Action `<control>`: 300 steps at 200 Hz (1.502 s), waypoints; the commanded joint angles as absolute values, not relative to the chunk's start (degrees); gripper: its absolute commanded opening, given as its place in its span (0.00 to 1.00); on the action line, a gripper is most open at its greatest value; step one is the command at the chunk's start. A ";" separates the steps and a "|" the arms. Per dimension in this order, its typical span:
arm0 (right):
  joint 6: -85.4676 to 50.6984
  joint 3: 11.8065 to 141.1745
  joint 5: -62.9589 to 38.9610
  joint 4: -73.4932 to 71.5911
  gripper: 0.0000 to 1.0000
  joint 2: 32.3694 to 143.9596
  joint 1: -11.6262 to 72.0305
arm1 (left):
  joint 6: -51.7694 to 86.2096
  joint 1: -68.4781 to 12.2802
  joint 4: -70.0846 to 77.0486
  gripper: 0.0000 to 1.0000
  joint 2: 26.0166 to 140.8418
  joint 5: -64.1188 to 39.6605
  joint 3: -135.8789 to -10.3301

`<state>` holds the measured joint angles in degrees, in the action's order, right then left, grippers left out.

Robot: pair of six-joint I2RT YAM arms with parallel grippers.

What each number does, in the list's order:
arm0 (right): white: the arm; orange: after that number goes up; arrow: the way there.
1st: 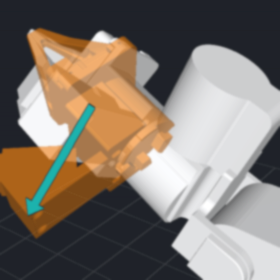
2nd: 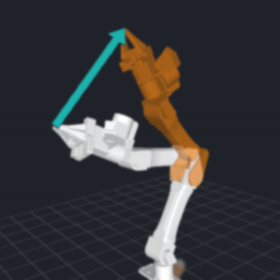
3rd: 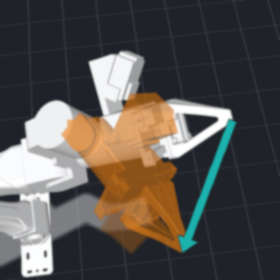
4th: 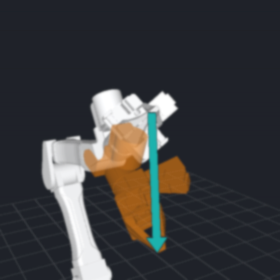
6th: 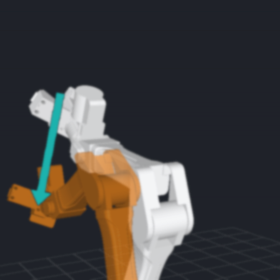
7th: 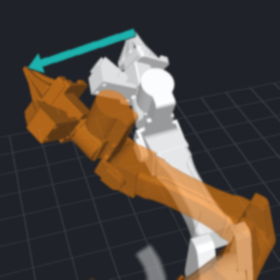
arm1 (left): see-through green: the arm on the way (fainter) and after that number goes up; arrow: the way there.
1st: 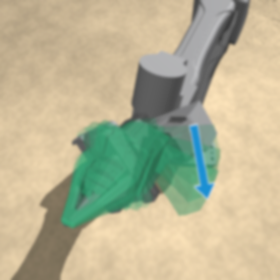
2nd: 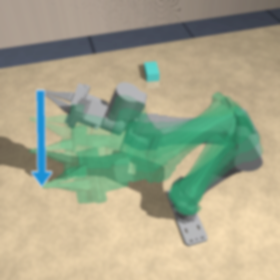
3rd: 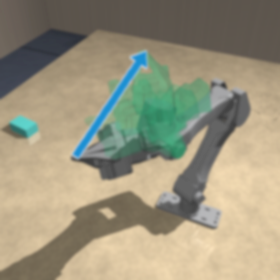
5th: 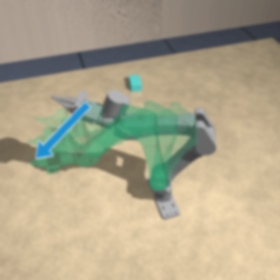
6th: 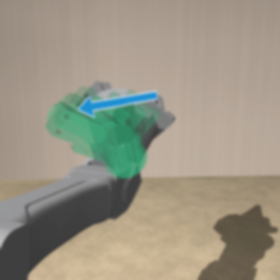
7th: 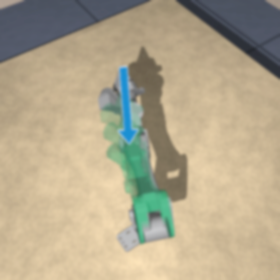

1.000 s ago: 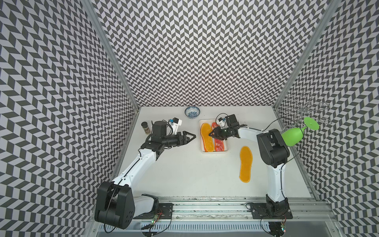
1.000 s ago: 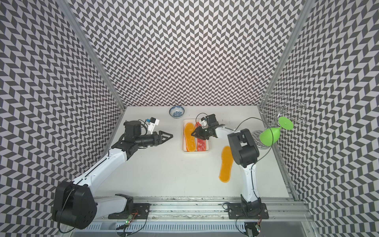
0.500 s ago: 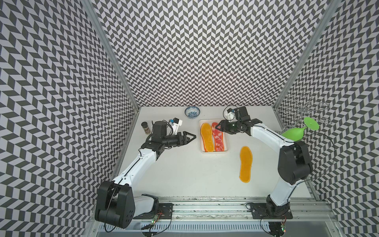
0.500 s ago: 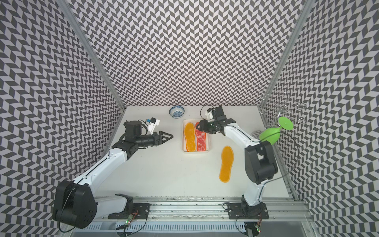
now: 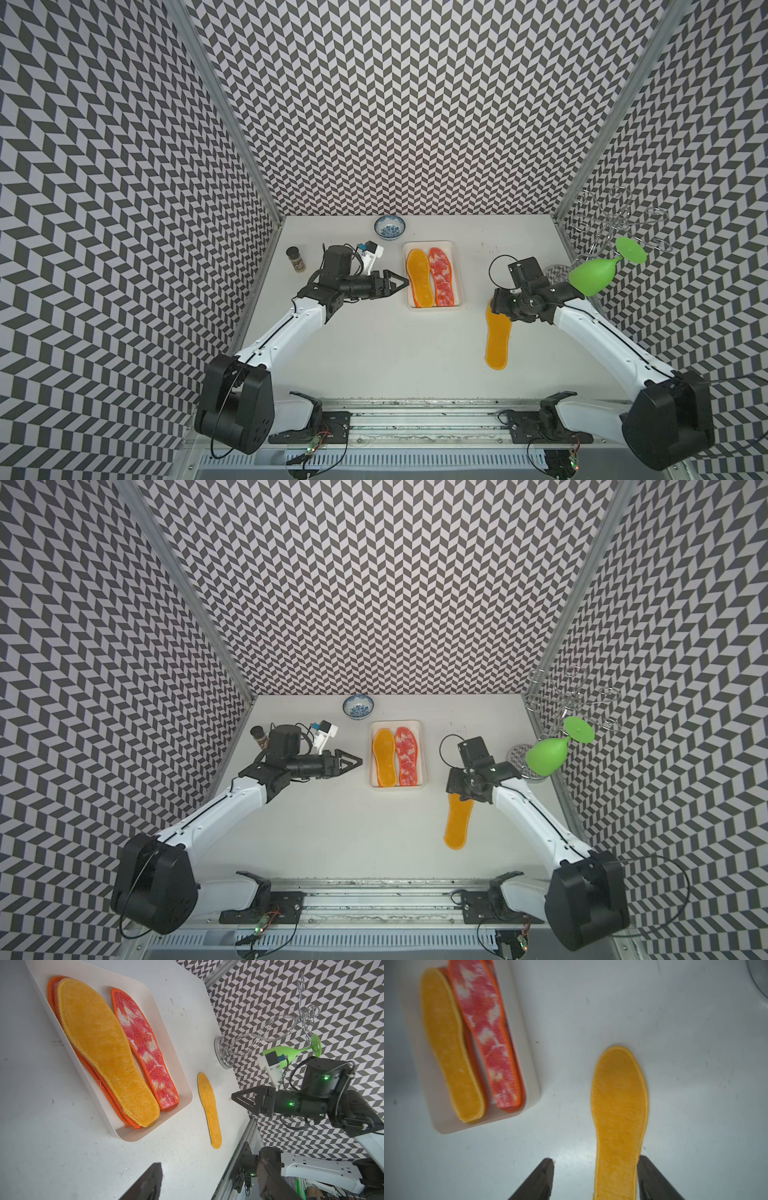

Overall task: Put the insoles into the storage box
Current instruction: Pick up the insole from the center of the board.

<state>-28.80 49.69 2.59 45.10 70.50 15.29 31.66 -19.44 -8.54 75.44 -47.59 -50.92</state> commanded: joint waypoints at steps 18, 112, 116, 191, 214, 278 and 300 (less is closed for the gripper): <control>-26.86 42.95 4.83 39.28 0.65 71.37 9.70 | 31.99 -21.34 -6.04 0.76 75.58 -46.14 -52.65; -25.05 40.25 -5.45 27.12 0.51 82.92 4.77 | 32.26 -21.87 -5.90 0.77 75.25 -45.86 -52.23; -25.05 40.20 -5.76 27.05 0.51 83.31 4.80 | 32.26 -21.84 -6.05 0.77 75.36 -45.88 -52.29; -26.45 37.99 0.19 27.64 0.34 88.85 4.72 | 32.15 -22.00 -7.03 0.77 75.56 -45.70 -52.38; -26.47 37.45 1.01 27.28 0.31 89.15 4.76 | 31.77 -22.02 -7.29 0.77 75.58 -45.61 -52.47; -27.51 36.90 4.79 26.40 0.30 93.53 8.80 | 30.88 -22.06 -8.27 0.77 75.36 -45.53 -51.72; -28.33 36.90 6.50 26.92 0.33 95.37 9.46 | 31.04 -22.04 -7.98 0.77 75.30 -45.69 -50.83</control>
